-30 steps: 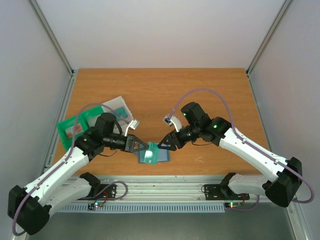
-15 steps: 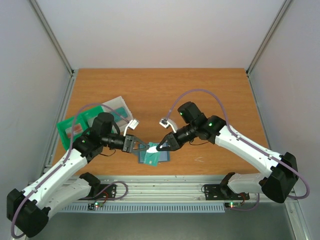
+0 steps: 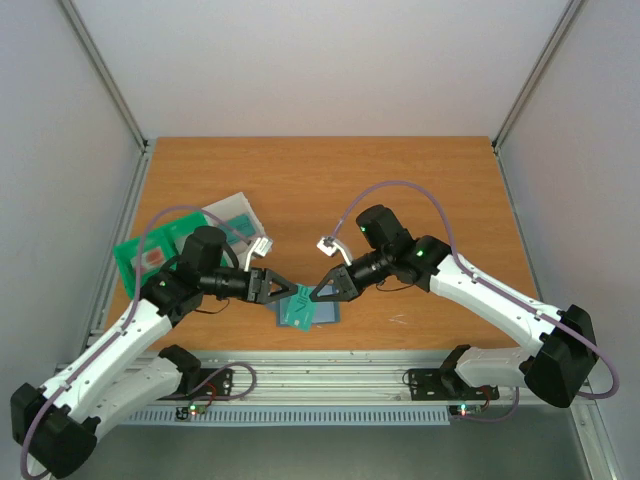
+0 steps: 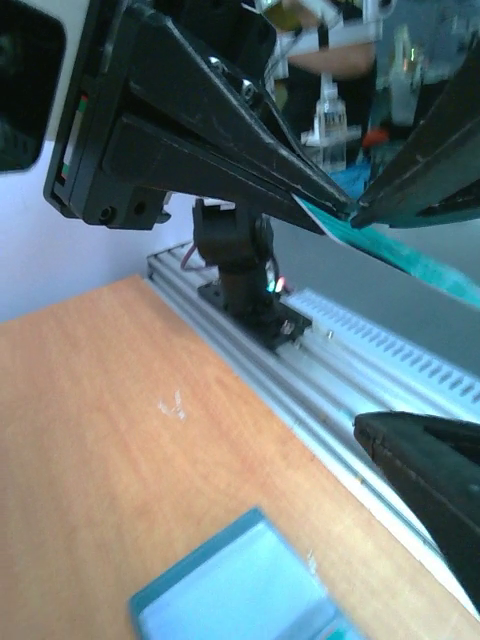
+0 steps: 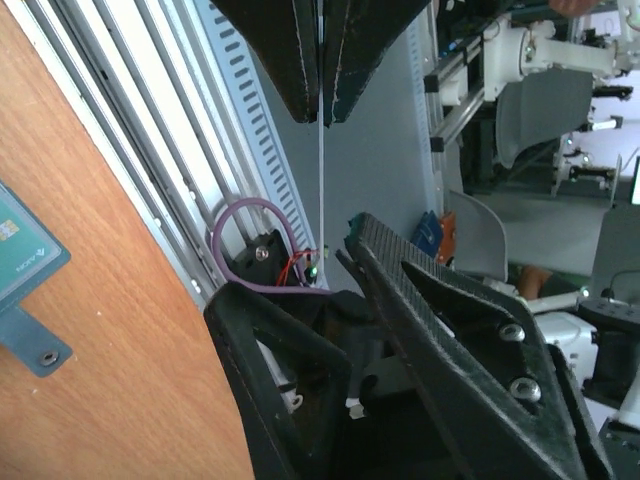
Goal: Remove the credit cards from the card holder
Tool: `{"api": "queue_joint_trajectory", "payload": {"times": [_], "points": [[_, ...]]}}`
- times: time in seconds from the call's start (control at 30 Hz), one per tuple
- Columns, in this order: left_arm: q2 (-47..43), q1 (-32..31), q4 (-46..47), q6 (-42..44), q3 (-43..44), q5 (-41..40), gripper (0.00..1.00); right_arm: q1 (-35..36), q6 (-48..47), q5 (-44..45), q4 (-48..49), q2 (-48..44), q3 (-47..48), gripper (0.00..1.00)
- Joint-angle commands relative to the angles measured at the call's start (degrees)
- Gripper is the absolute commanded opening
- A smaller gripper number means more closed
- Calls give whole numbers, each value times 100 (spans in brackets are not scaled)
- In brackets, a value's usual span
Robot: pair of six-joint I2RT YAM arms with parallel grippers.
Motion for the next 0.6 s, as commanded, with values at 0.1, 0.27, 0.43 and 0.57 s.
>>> {"api": "queue_joint_trajectory", "payload": {"times": [0.1,0.27,0.43,0.57], "points": [[-566,9,-151,-230,419,-1320,68,11,1064,245,961,-257,-141,1],[-944,13,-129,-570,444,-1835,98,11,1799,842,1431,-254,-113,1],[-1214,9,-28,-851,394,-2117,99,5,2368,1533,1923,-277,-154,1],[-1531,9,19,-1194,217,-2664,97,9,2881,2095,2321,-286,-244,1]]}}
